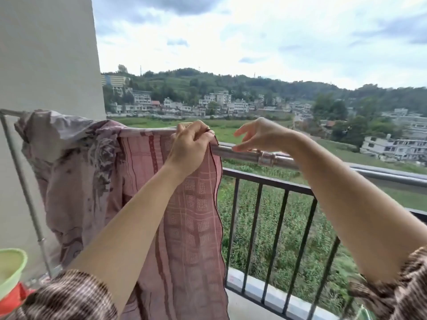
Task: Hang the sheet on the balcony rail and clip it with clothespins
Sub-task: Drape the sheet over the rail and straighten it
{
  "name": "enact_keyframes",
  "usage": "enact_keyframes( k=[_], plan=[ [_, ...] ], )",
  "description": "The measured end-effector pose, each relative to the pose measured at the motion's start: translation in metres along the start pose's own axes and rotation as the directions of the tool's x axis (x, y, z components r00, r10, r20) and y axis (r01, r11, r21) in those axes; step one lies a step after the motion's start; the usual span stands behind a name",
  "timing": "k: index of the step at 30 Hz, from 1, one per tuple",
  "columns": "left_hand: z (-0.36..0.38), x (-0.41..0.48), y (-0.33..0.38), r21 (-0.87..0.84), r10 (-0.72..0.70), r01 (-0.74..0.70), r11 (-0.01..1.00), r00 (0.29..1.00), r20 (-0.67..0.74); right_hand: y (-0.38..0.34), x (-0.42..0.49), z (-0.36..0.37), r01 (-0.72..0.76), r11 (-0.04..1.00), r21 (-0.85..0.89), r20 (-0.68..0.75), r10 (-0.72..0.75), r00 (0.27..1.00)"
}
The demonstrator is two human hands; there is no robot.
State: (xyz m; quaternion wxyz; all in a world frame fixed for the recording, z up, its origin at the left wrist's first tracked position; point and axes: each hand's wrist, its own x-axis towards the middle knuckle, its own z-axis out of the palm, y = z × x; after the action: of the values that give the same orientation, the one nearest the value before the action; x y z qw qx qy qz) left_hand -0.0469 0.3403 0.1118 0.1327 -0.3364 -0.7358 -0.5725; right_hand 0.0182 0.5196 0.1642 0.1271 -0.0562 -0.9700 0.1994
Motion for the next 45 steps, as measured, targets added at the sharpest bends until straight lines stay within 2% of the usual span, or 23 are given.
enact_keyframes(
  k=[2,4,8,11,13,15,16,18,19,20,21,23,24,26,28,30,33,38,42,45],
  plan=[
    [-0.002,0.0,0.003,0.002,-0.006,0.006,1.0,0.999,0.049,-0.009,0.009,0.021,0.044,0.998,-0.055,0.029,-0.043,0.999],
    [-0.003,-0.003,0.002,0.034,-0.016,0.013,0.999,0.994,0.107,-0.017,0.025,0.039,0.055,0.994,-0.097,-0.018,-0.057,0.998],
    [-0.008,-0.01,-0.006,0.147,-0.041,0.016,0.989,0.985,0.17,-0.022,0.039,0.045,-0.013,0.999,-0.04,-0.178,0.006,0.984],
    [0.001,-0.017,-0.009,0.276,-0.078,-0.001,0.961,0.959,0.273,-0.017,0.031,0.036,-0.044,0.998,-0.041,-0.279,0.031,0.96],
    [0.011,-0.021,-0.002,0.274,-0.039,-0.053,0.96,0.947,0.319,-0.013,0.021,0.026,-0.069,0.998,-0.013,-0.344,0.06,0.937],
    [0.021,-0.025,0.012,0.212,0.038,-0.113,0.971,0.944,0.329,-0.007,0.009,0.016,-0.086,0.981,0.174,-0.355,0.144,0.924],
    [0.024,-0.027,0.021,0.172,0.072,-0.135,0.976,0.942,0.327,-0.005,0.003,0.012,-0.105,0.934,0.342,-0.328,0.223,0.918],
    [0.032,-0.033,0.041,0.124,0.129,-0.178,0.976,0.937,0.324,0.004,-0.01,0.001,-0.111,0.755,0.646,-0.27,0.362,0.892],
    [0.038,-0.036,0.052,0.121,0.143,-0.191,0.974,0.934,0.327,0.011,-0.016,-0.004,-0.092,0.701,0.707,-0.281,0.398,0.873],
    [0.046,-0.04,0.061,0.121,0.149,-0.199,0.973,0.931,0.334,0.019,-0.023,-0.01,-0.07,0.702,0.709,-0.317,0.406,0.857],
    [0.055,-0.045,0.07,0.117,0.155,-0.206,0.972,0.927,0.342,0.028,-0.031,-0.015,-0.055,0.77,0.635,-0.386,0.379,0.841],
    [0.077,-0.057,0.084,0.103,0.155,-0.206,0.973,0.917,0.367,0.047,-0.056,-0.028,-0.052,0.944,0.327,-0.524,0.227,0.821],
    [0.091,-0.065,0.089,0.108,0.151,-0.205,0.973,0.914,0.377,0.057,-0.07,-0.035,-0.046,0.981,0.186,-0.552,0.144,0.821],
    [0.12,-0.081,0.097,0.153,0.142,-0.21,0.966,0.92,0.364,0.075,-0.097,-0.049,-0.022,1.0,0.009,-0.549,0.023,0.835],
    [0.15,-0.099,0.106,0.156,0.138,-0.195,0.968,0.938,0.317,0.095,-0.123,-0.06,0.005,0.997,-0.078,-0.535,-0.046,0.843],
    [0.181,-0.117,0.121,0.124,0.138,-0.18,0.976,0.948,0.286,0.117,-0.149,-0.074,0.026,0.994,-0.105,-0.523,-0.077,0.849],
    [0.231,-0.142,0.157,0.098,0.123,-0.161,0.982,0.941,0.315,0.156,-0.192,-0.101,0.036,0.994,-0.107,-0.535,-0.088,0.84],
    [0.31,-0.178,0.217,0.07,0.182,-0.224,0.972,0.908,0.377,0.219,-0.261,-0.145,-0.009,0.998,-0.061,-0.628,-0.031,0.777],
    [0.35,-0.207,0.223,0.16,0.15,-0.249,0.955,0.873,0.463,0.248,-0.3,-0.156,-0.129,0.99,0.062,-0.535,0.142,0.833],
    [0.357,-0.217,0.199,0.232,0.126,-0.263,0.937,0.87,0.477,0.25,-0.306,-0.158,-0.177,0.978,0.113,-0.411,0.208,0.888]
  ],
)
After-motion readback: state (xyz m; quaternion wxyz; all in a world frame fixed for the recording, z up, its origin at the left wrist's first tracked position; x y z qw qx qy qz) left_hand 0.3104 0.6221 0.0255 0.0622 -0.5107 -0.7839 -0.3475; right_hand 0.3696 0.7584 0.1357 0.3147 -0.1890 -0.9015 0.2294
